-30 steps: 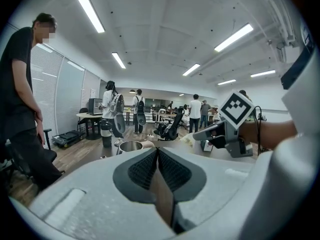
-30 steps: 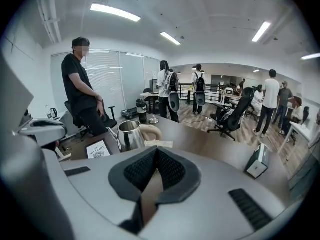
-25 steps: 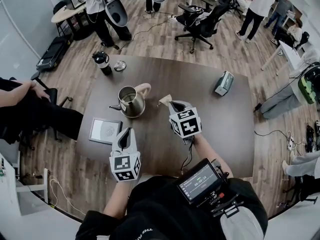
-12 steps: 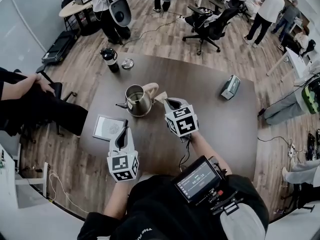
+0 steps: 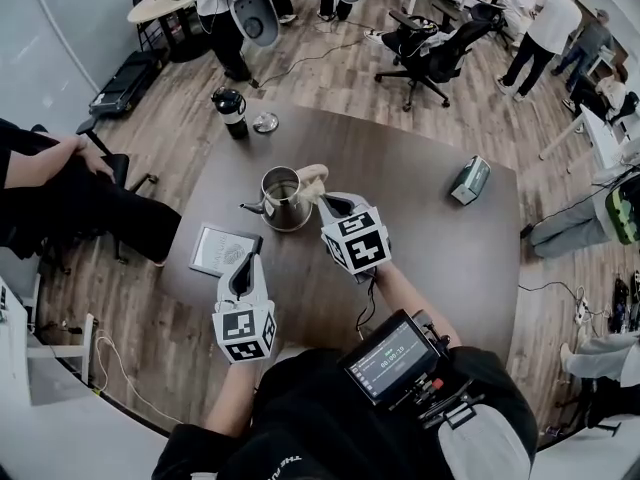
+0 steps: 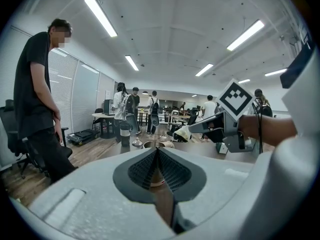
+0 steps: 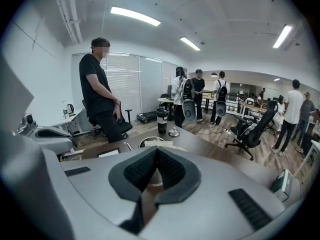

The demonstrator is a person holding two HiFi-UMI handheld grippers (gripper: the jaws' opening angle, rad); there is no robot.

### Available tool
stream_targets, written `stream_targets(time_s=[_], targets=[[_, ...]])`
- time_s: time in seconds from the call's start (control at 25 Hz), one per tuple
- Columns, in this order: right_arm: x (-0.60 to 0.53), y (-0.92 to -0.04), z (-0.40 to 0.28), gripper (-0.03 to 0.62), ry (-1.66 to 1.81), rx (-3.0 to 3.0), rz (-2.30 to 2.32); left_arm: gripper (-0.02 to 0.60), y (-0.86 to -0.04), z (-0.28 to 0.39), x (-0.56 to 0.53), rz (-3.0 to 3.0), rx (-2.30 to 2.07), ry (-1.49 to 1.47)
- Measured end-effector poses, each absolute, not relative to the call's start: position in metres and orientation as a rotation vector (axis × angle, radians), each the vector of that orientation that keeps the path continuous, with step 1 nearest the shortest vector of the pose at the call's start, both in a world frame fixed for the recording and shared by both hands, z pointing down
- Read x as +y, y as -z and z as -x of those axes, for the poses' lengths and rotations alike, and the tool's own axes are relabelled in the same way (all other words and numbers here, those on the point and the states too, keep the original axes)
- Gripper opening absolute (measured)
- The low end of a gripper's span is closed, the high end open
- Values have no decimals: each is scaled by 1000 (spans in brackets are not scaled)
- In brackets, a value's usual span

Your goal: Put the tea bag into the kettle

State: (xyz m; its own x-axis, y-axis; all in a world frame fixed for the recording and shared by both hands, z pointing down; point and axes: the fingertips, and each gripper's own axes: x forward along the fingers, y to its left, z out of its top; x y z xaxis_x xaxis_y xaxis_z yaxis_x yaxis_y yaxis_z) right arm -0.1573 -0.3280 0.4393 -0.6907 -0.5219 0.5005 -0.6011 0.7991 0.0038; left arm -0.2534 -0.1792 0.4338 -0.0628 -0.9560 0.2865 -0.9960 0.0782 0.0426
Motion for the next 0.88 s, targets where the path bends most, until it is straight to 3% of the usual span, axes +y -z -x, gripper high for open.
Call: stream_targets(time_s=[0.88], targets=[[-343,-436,175,8,-204,-2521,-800,14,-443,260,-208,-1973,-2085,-239]])
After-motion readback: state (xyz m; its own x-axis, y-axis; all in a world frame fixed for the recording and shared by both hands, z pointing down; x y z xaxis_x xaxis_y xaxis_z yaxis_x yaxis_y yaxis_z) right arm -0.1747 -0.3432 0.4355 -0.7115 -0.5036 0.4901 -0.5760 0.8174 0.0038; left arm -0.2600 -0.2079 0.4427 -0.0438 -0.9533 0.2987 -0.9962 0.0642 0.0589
